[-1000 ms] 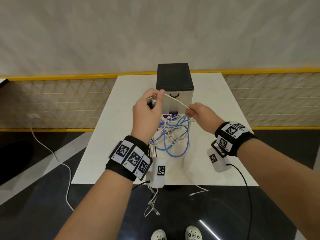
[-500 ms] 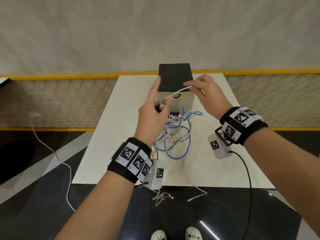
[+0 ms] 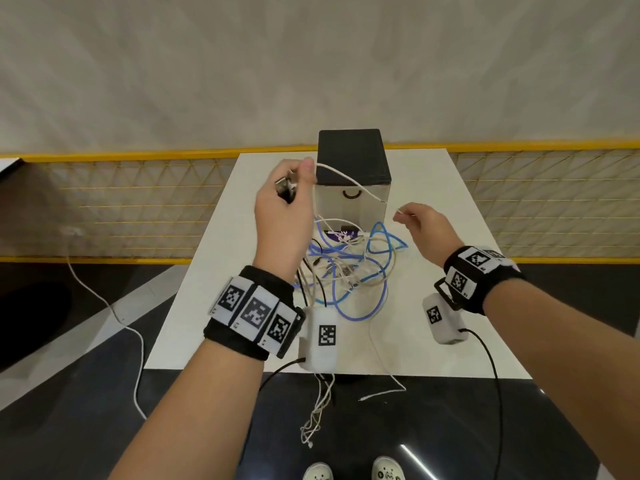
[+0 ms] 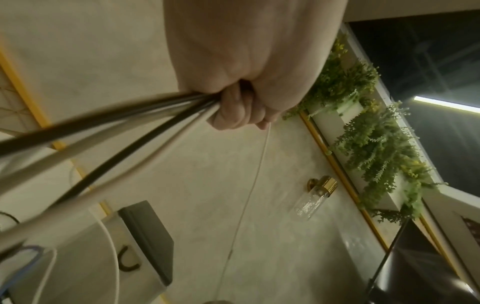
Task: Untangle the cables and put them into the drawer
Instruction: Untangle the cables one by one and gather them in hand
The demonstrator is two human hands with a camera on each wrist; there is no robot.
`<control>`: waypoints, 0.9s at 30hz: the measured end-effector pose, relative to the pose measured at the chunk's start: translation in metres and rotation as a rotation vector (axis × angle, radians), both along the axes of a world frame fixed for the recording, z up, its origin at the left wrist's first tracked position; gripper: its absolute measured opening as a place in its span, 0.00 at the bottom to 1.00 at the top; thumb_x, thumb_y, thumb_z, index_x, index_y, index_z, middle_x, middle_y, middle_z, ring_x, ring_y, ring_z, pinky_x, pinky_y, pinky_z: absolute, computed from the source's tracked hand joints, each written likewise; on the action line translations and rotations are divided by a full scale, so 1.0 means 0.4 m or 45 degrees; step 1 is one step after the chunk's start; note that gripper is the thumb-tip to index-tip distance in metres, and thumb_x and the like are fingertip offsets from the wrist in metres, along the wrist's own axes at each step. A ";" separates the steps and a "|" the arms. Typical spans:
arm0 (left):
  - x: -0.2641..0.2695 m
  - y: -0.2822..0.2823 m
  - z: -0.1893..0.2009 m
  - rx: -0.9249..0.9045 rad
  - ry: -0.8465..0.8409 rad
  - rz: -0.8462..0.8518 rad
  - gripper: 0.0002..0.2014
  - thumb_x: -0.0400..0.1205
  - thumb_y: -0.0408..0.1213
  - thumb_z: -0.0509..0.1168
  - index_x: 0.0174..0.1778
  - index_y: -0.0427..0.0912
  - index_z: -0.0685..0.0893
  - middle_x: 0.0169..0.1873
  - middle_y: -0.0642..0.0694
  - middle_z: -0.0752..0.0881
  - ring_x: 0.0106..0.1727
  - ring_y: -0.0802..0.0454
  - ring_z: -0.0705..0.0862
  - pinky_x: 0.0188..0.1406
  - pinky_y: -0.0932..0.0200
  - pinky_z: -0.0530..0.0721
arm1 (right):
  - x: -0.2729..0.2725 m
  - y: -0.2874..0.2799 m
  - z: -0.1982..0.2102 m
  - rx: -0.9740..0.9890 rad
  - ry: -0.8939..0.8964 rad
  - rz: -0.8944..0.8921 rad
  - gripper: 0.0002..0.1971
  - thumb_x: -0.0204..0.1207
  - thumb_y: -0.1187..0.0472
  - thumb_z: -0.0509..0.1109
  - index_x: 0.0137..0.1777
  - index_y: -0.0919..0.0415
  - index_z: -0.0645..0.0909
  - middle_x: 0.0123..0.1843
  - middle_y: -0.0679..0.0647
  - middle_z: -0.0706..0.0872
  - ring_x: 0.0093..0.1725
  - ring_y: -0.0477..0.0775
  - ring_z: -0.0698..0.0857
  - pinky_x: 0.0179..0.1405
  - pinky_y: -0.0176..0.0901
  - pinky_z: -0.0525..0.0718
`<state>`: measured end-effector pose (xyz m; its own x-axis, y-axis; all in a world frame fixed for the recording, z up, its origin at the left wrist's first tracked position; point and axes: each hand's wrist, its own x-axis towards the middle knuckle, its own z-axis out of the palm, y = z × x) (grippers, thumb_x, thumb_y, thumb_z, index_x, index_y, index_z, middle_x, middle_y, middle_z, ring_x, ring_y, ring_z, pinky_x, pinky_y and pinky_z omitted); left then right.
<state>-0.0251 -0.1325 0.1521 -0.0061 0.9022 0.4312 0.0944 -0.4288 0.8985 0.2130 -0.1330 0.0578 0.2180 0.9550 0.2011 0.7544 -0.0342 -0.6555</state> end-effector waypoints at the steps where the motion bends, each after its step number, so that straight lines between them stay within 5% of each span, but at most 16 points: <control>1: -0.011 0.007 -0.001 0.000 -0.005 0.026 0.14 0.88 0.43 0.62 0.35 0.55 0.78 0.26 0.56 0.70 0.26 0.59 0.66 0.30 0.62 0.67 | 0.001 -0.002 0.006 0.019 0.013 0.012 0.11 0.84 0.64 0.60 0.55 0.67 0.83 0.54 0.62 0.88 0.55 0.62 0.85 0.54 0.40 0.77; 5: -0.058 0.035 -0.016 -0.064 -0.067 0.176 0.16 0.87 0.47 0.63 0.31 0.59 0.79 0.24 0.57 0.72 0.25 0.55 0.67 0.31 0.55 0.67 | -0.042 -0.037 0.082 -0.029 0.236 0.153 0.09 0.85 0.63 0.58 0.51 0.63 0.80 0.44 0.58 0.89 0.35 0.55 0.88 0.29 0.30 0.80; 9: -0.082 0.028 -0.021 -0.095 -0.023 0.149 0.15 0.86 0.50 0.63 0.32 0.59 0.80 0.23 0.57 0.71 0.27 0.54 0.67 0.30 0.56 0.67 | -0.109 -0.102 0.103 -0.231 0.330 0.418 0.06 0.85 0.63 0.59 0.47 0.62 0.76 0.41 0.57 0.91 0.31 0.57 0.90 0.23 0.36 0.77; 17: -0.096 -0.044 -0.071 -0.198 0.350 -0.174 0.13 0.87 0.46 0.64 0.37 0.47 0.82 0.17 0.59 0.72 0.22 0.61 0.67 0.23 0.70 0.66 | -0.217 -0.187 -0.077 -0.718 0.157 0.717 0.07 0.83 0.63 0.62 0.45 0.63 0.80 0.44 0.58 0.91 0.39 0.56 0.91 0.32 0.44 0.83; 21: -0.116 -0.082 -0.101 -0.277 0.540 -0.291 0.12 0.86 0.46 0.65 0.35 0.52 0.83 0.18 0.59 0.73 0.20 0.61 0.68 0.23 0.68 0.66 | -0.270 -0.224 -0.167 -0.912 0.131 0.815 0.08 0.81 0.63 0.63 0.43 0.62 0.82 0.46 0.61 0.90 0.39 0.54 0.90 0.34 0.41 0.83; 24: -0.137 -0.104 -0.112 -0.358 0.642 -0.390 0.06 0.84 0.47 0.67 0.46 0.50 0.86 0.21 0.56 0.70 0.20 0.60 0.66 0.24 0.65 0.67 | -0.292 -0.249 -0.201 -1.071 0.063 0.905 0.08 0.80 0.62 0.67 0.53 0.66 0.84 0.51 0.63 0.90 0.38 0.51 0.89 0.35 0.37 0.84; 27: -0.164 -0.121 -0.109 -0.369 0.645 -0.419 0.11 0.83 0.48 0.69 0.61 0.56 0.84 0.24 0.55 0.67 0.22 0.60 0.65 0.23 0.70 0.68 | -0.278 -0.247 -0.190 -1.221 -0.142 0.862 0.22 0.77 0.60 0.71 0.70 0.66 0.75 0.51 0.60 0.91 0.36 0.49 0.87 0.41 0.43 0.87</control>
<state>-0.0905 -0.1808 0.1086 0.4286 0.9022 0.0480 0.4402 -0.2549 0.8609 0.1018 -0.2317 -0.0183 -0.3643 0.6403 -0.6763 0.8596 -0.0481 -0.5086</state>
